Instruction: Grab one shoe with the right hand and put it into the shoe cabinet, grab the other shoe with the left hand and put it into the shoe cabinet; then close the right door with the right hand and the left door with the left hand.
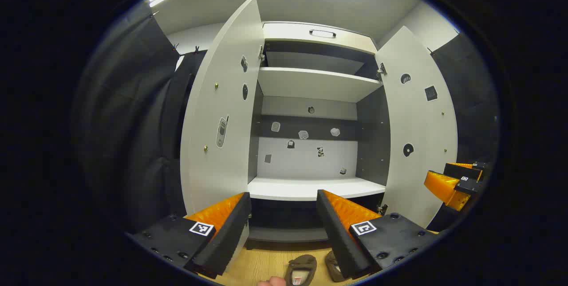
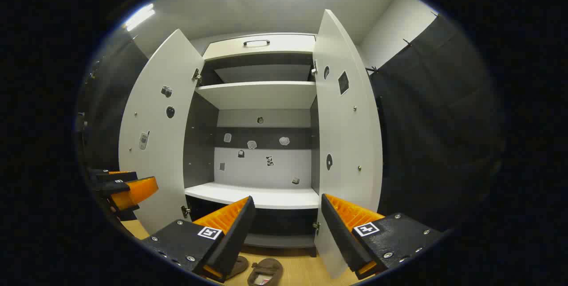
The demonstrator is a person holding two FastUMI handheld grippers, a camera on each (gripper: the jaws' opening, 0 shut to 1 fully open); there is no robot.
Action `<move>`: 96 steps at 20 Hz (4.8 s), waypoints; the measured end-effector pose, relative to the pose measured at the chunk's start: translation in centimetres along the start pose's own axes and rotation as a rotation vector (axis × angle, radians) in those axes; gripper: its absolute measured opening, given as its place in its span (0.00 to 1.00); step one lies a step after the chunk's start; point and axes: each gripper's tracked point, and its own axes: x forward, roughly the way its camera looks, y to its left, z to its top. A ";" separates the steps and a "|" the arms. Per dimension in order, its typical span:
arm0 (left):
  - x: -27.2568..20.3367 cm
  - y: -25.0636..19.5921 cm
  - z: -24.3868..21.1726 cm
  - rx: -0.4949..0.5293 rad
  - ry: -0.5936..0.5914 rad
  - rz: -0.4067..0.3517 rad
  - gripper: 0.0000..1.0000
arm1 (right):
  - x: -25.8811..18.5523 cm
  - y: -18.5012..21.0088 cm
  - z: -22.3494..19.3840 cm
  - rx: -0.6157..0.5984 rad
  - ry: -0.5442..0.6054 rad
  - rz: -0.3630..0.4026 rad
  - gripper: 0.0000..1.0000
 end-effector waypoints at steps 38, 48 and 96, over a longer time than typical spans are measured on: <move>-1.0 1.6 1.6 0.015 -0.044 0.062 0.96 | 5.1 3.4 -12.8 -0.102 0.214 0.088 0.92; -1.3 1.9 1.0 0.013 -0.028 0.068 0.96 | 1.5 3.4 -33.0 -0.135 0.636 0.125 0.90; -0.9 -0.7 -1.5 0.032 -0.001 -0.007 0.96 | 11.0 4.9 -6.9 -0.037 0.288 0.072 0.04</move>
